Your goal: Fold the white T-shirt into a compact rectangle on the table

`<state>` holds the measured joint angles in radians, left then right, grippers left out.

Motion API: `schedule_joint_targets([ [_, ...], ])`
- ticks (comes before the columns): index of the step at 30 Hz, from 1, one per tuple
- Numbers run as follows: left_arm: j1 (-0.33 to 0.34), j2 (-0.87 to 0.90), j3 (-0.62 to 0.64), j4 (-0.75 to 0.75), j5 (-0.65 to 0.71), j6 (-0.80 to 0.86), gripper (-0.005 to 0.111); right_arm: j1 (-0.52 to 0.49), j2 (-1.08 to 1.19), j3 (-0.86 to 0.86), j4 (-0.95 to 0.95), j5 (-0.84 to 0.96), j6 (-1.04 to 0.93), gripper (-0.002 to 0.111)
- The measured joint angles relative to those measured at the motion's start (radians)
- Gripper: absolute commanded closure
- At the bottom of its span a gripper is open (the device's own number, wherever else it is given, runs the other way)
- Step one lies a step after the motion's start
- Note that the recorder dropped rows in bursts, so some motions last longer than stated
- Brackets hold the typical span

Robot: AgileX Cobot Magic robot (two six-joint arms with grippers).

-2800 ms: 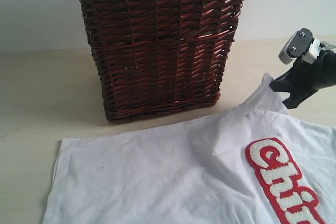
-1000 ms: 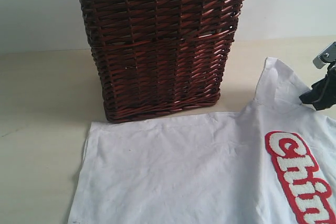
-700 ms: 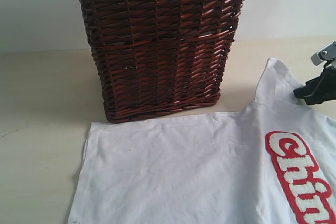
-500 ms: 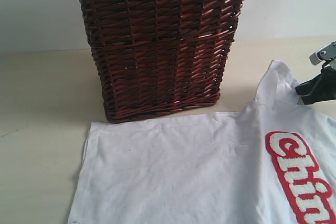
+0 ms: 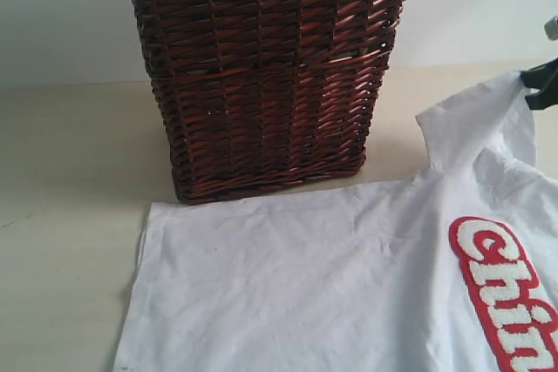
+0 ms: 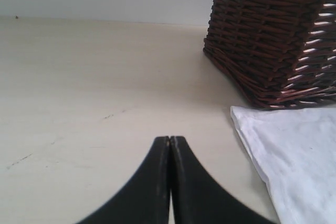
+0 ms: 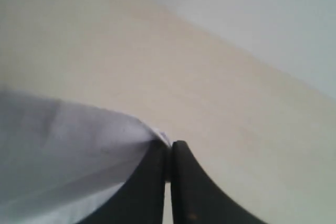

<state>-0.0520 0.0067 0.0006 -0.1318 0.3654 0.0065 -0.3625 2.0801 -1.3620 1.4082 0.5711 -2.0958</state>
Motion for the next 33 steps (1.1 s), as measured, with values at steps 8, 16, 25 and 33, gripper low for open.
schedule_joint_targets([
  [8,0.000,0.000,0.000,0.000,0.000,0.000,0.107,0.002,-0.019,-0.073,0.015,-0.025,0.000,0.108],
  [16,0.000,0.000,0.000,0.000,0.000,0.000,0.107,0.002,-0.004,-0.072,0.085,-0.124,0.000,0.079],
  [25,0.000,0.000,0.000,0.000,0.000,0.000,0.107,0.002,-0.001,-0.072,0.128,-0.289,0.095,0.053],
  [33,0.000,0.000,0.000,0.000,0.000,0.000,0.107,-0.039,-0.084,0.038,-0.131,-0.259,0.218,0.059],
])
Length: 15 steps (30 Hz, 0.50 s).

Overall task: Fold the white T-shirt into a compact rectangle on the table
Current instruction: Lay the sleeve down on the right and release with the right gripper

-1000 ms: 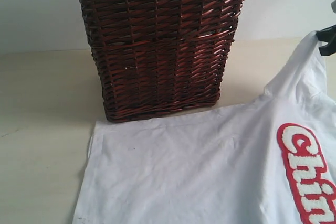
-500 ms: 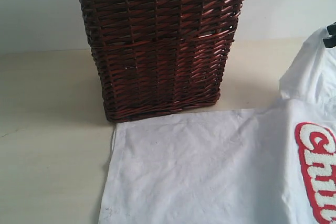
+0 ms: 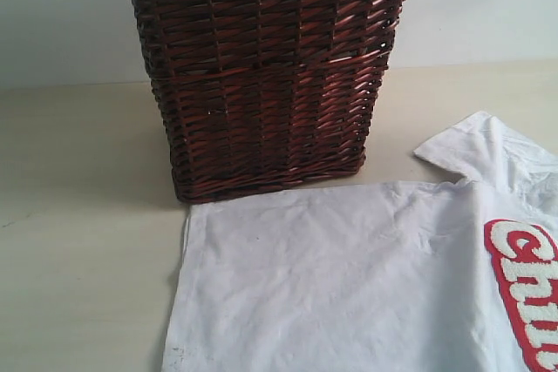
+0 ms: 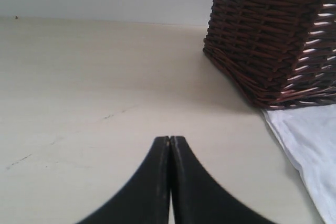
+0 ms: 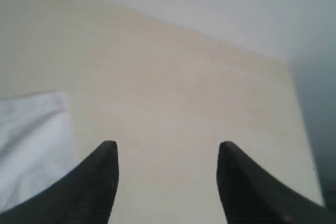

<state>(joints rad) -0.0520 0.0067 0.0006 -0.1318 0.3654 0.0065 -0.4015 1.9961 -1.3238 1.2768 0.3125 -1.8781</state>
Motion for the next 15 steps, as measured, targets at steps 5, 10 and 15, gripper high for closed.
schedule_joint_targets([
  [5,0.000,0.000,0.000,0.000,0.000,0.000,0.107,-0.037,-0.005,0.099,-0.351,0.306,0.177,0.093],
  [10,0.000,0.000,0.000,0.000,0.000,0.000,0.107,-0.037,0.007,0.203,-0.424,0.296,0.296,0.108],
  [15,0.000,0.000,0.000,0.000,0.000,0.000,0.107,-0.037,0.066,0.230,-0.401,0.208,0.316,0.108],
])
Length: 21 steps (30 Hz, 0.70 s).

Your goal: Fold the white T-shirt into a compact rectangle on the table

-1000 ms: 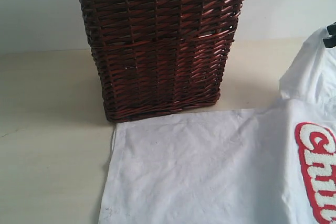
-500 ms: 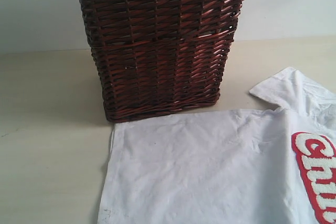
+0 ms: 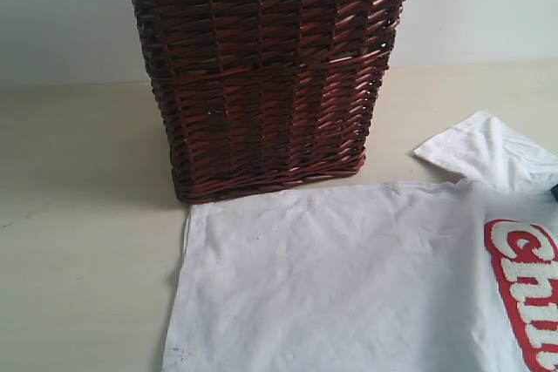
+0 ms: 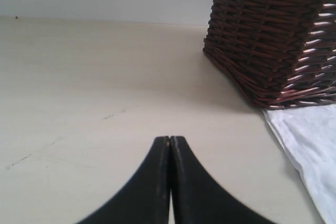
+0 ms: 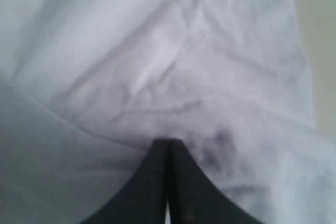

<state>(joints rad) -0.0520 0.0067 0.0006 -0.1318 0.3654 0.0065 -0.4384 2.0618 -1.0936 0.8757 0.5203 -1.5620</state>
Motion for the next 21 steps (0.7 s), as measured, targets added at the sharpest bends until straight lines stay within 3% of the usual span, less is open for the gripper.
schedule_joint_targets([
  [12,0.000,0.000,0.000,0.000,0.000,0.000,0.107,0.002,0.053,-0.045,0.161,-0.188,-0.067,0.105],
  [15,0.000,0.000,0.000,0.000,0.000,0.000,0.107,0.002,0.056,-0.056,0.183,-0.174,-0.078,0.091],
  [21,0.000,0.000,0.000,0.000,0.000,0.000,0.107,-0.002,0.038,-0.061,0.187,-0.068,-0.082,0.048],
])
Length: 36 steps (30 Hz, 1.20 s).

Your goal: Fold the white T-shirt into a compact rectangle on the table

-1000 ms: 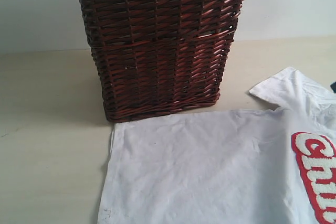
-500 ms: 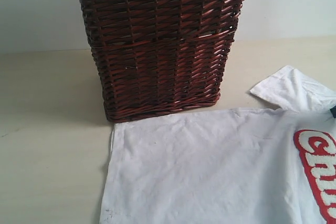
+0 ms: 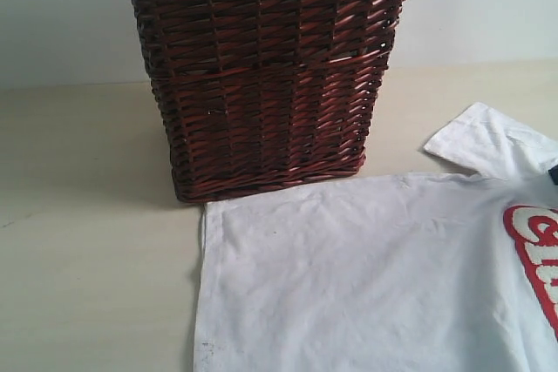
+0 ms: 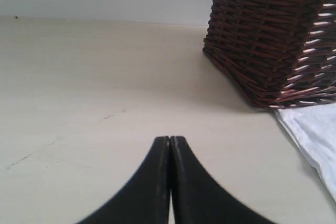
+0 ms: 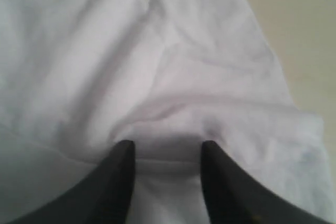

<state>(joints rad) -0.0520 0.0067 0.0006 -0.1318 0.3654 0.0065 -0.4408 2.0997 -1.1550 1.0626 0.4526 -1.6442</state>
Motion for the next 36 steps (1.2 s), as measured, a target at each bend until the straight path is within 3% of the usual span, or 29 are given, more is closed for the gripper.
schedule_joint_targets([
  [2,0.000,0.000,0.000,0.000,0.000,0.000,0.107,0.000,-0.043,0.009,-0.022,0.025,-0.002,0.041],
  [7,0.000,0.000,0.000,0.000,0.000,0.000,0.107,-0.010,-0.284,0.011,-0.086,0.074,-0.022,0.041],
  [10,0.000,0.000,0.000,0.000,0.000,0.000,0.107,-0.025,-0.410,0.011,-0.190,0.277,-0.061,0.043],
  [14,0.000,0.000,0.000,0.000,0.000,0.000,0.107,-0.014,-0.500,0.047,-0.381,0.668,-0.086,0.063],
  [17,0.000,0.000,0.000,0.000,0.000,0.000,0.107,-0.010,-0.526,0.130,-0.534,0.739,-0.026,0.080],
  [20,0.000,0.000,0.000,0.000,0.000,0.000,0.107,-0.035,-0.528,0.249,-0.684,0.628,0.066,0.095],
  [24,0.000,0.000,0.000,0.000,0.000,0.000,0.107,-0.111,-0.528,0.414,-0.815,0.357,0.114,0.106],
  [29,0.000,0.000,0.000,0.000,0.000,0.000,0.107,-0.220,-0.518,0.511,-0.857,0.136,0.110,0.108],
  [36,0.000,0.000,0.000,0.000,0.000,0.000,0.107,-0.231,-0.419,0.516,-1.014,0.026,0.257,0.108],
])
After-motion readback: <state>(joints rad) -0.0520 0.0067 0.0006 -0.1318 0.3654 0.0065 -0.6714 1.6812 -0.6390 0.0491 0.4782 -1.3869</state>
